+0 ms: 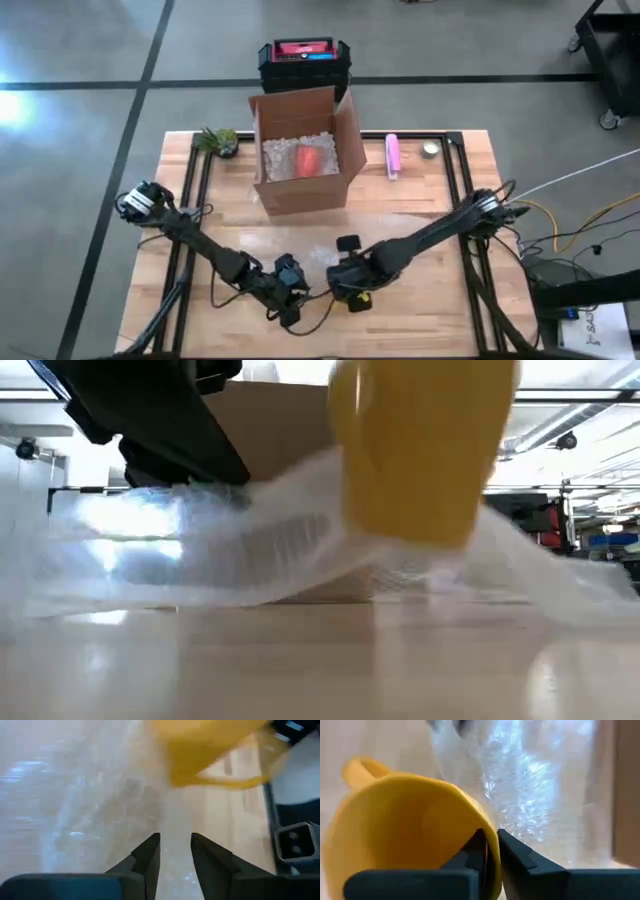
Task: Wrap mug
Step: Wrap the yellow mug in the transparent bubble wrap
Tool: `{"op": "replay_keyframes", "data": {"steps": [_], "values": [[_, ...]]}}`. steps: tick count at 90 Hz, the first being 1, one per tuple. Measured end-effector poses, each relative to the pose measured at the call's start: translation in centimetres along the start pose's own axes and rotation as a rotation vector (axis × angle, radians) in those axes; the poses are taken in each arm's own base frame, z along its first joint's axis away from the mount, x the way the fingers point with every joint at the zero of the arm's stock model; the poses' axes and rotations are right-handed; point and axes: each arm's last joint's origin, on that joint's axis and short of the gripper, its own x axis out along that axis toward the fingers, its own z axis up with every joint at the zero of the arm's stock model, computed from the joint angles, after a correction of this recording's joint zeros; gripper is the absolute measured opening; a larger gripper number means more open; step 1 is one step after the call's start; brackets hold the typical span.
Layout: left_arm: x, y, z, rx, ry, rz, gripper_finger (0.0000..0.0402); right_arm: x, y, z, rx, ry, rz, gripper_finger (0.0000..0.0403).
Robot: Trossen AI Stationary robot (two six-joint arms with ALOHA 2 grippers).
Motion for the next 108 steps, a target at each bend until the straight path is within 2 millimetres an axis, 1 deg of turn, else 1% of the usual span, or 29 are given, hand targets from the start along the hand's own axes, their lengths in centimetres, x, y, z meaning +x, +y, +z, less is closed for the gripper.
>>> {"op": "replay_keyframes", "data": {"steps": [7,14,25,32,38,45,58,74,81,93,100,108], "values": [[0.1,0.3,-0.2,0.003,-0.011,0.028,0.0086,-2.5,-0.4,-0.2,0.020,-0.055,-0.015,0.0018],[0.5,0.4,-0.6,0.009,-0.001,0.041,0.0079,-4.0,-0.8,-0.3,0.057,-0.102,-0.038,0.0008],[1.0,0.7,-1.2,0.013,0.033,0.053,0.0074,-5.2,-0.9,-0.5,0.085,-0.129,-0.033,0.0012],[1.2,0.5,-1.6,-0.008,0.109,-0.015,0.0074,-5.2,-0.7,-0.5,0.080,-0.126,-0.020,0.0015],[1.5,0.4,-2.1,-0.037,0.192,-0.079,0.0074,-4.5,-0.8,-0.5,0.069,-0.109,-0.023,0.0016],[1.5,0.3,-2.5,-0.054,0.259,-0.122,0.0074,-3.1,-1.5,-0.2,0.063,-0.083,-0.064,0.0017],[1.3,0.1,-2.3,-0.099,0.276,-0.159,0.0074,0.4,-3.2,0.2,0.076,-0.002,-0.119,0.0017],[0.6,-0.6,-2.0,-0.115,0.271,-0.219,0.0074,3.7,-5.8,0.2,0.090,0.083,-0.127,0.0015],[0.6,-0.7,-2.1,-0.114,0.273,-0.222,0.0074,4.5,-6.8,0.2,0.107,0.110,-0.105,0.0011],[0.6,-0.7,-2.1,-0.113,0.271,-0.221,0.0074,5.2,-8.0,0.1,0.137,0.133,-0.088,0.0013],[0.6,-0.7,-2.1,-0.113,0.268,-0.224,0.0074,5.5,-8.4,-0.1,0.147,0.145,-0.080,0.0021],[0.6,-0.7,-2.1,-0.112,0.266,-0.223,0.0074,5.9,-8.4,-0.1,0.147,0.134,-0.070,0.0035]]}}
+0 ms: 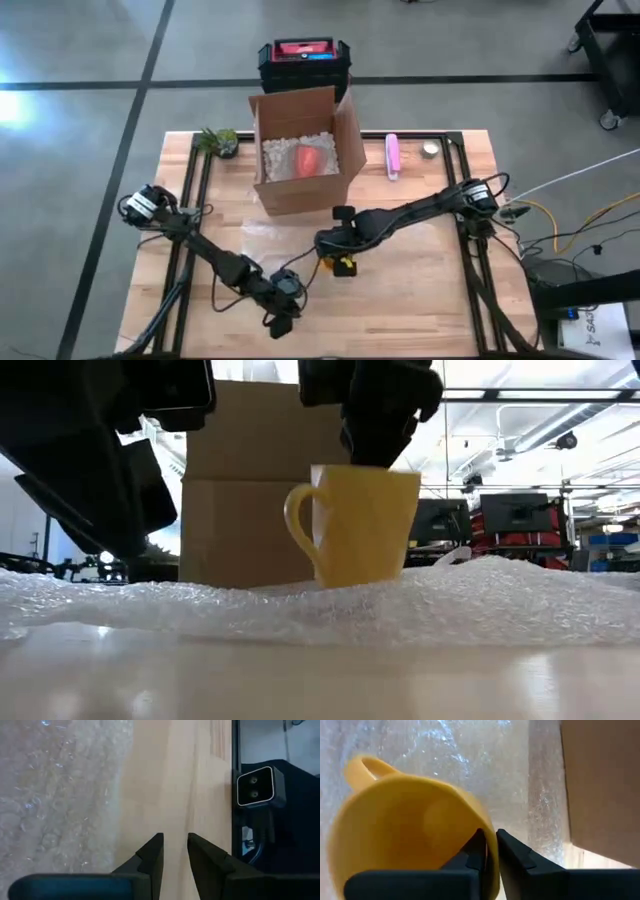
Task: Wrap mug
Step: Wrap the yellow mug in the transparent bubble wrap
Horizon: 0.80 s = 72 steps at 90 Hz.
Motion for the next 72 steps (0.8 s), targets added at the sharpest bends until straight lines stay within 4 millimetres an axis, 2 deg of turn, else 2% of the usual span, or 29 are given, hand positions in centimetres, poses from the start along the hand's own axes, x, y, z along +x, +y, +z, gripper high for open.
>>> {"op": "replay_keyframes", "data": {"steps": [42,56,72], "values": [[0.0,-0.2,0.2,-0.003,-0.019,-0.021,0.0074,0.0,-0.4,-0.1,-0.032,0.001,-0.007,0.0192],[0.0,-0.2,0.2,-0.003,-0.021,-0.021,0.0074,0.5,-1.4,-0.1,-0.002,0.014,-0.025,0.0219],[0.0,-0.2,0.2,-0.001,-0.022,-0.021,0.0074,0.4,-1.9,0.0,0.011,0.012,-0.047,0.0231]]}}
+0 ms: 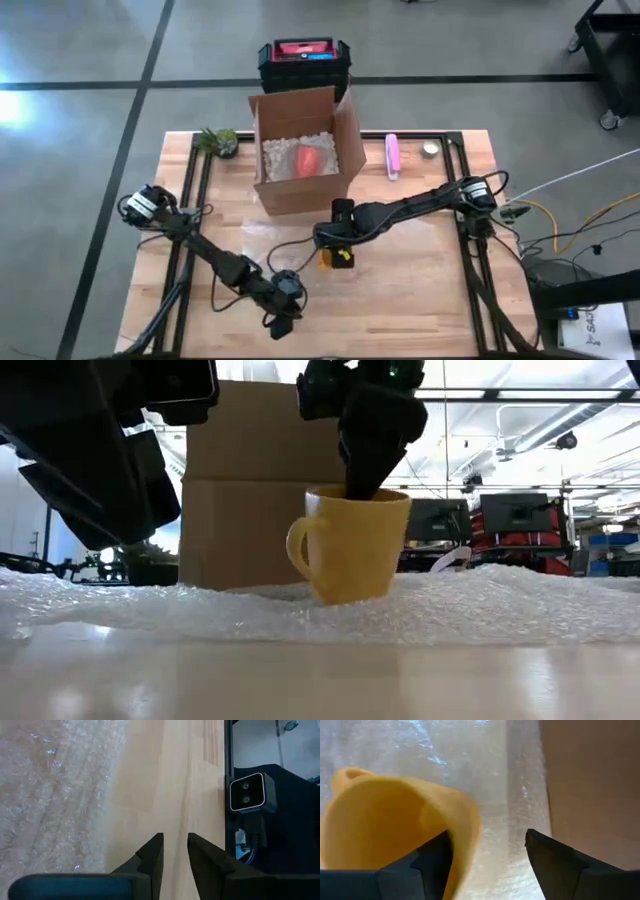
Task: Wrap mug
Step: Wrap the yellow mug in the transparent bubble wrap
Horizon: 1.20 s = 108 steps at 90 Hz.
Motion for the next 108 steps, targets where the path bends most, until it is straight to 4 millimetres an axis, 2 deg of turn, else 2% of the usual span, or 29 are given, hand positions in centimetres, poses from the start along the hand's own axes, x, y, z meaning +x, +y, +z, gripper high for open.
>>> {"op": "replay_keyframes", "data": {"steps": [21,33,44,52,62,71,84,97,108], "values": [[0.0,0.0,0.1,0.001,-0.019,0.015,0.0074,-2.5,-0.5,0.7,-0.019,-0.034,0.005,0.0222],[0.0,0.0,0.1,0.001,-0.019,0.015,0.0074,-4.9,-0.8,-0.1,-0.021,0.034,-0.002,0.0212],[0.0,0.1,0.1,0.011,-0.017,0.017,0.0074,-7.8,-0.3,-2.5,-0.027,0.100,-0.004,0.0205],[-0.1,0.0,0.0,0.028,-0.026,0.022,0.0074,-9.3,0.2,-4.7,-0.018,0.110,-0.001,0.0202],[-0.1,-0.2,-0.1,0.036,-0.039,0.032,0.0074,-10.1,0.7,-8.0,0.042,0.057,0.012,0.0201],[-0.1,-0.2,-0.1,0.044,-0.044,0.038,0.0074,-9.7,1.0,-11.2,0.119,0.002,0.017,0.0201],[-0.1,-0.2,-0.1,0.044,-0.052,0.043,0.0074,-7.9,1.5,-16.3,0.211,-0.032,0.042,0.0199],[-0.1,-0.2,-0.1,0.043,-0.054,0.045,0.0074,-5.6,1.4,-21.0,0.368,0.035,0.017,0.0199],[-0.1,-0.2,0.0,0.042,-0.061,0.047,0.0074,-4.2,1.4,-23.7,0.479,0.108,0.012,0.0199]]}}
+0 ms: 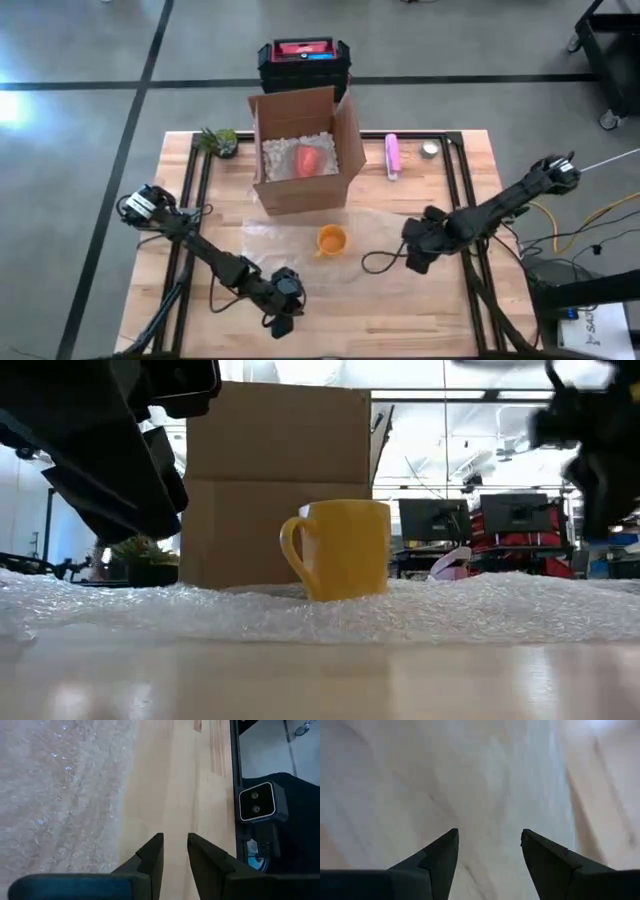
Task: Wrap mug
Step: Wrap the yellow mug in the transparent bubble wrap
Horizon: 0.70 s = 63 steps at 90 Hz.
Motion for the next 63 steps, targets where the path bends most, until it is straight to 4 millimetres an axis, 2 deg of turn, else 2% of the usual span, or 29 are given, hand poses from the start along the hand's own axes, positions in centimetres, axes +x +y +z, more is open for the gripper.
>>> {"op": "replay_keyframes", "data": {"steps": [17,32,41,54,59,63], "values": [[0.0,0.2,0.3,-0.007,-0.014,0.008,0.0074,2.8,-1.1,-2.0,0.024,0.079,-0.044,0.0199],[0.1,0.4,0.5,-0.012,-0.026,0.015,0.0074,5.0,-0.3,-2.1,-0.047,0.024,0.045,0.0189],[0.1,0.4,0.5,-0.010,-0.026,0.015,0.0074,5.1,1.0,-1.2,-0.099,-0.069,0.153,0.0138],[-0.1,0.5,0.7,0.002,-0.028,0.018,0.0074,4.7,2.7,0.7,-0.185,-0.260,0.308,0.0026],[-0.3,0.4,0.9,0.000,-0.033,0.016,0.0074,4.5,3.2,1.6,-0.218,-0.343,0.356,0.0010],[-0.5,0.4,1.1,-0.003,-0.041,0.012,0.0074,4.2,3.5,2.3,-0.230,-0.409,0.376,0.0014]]}}
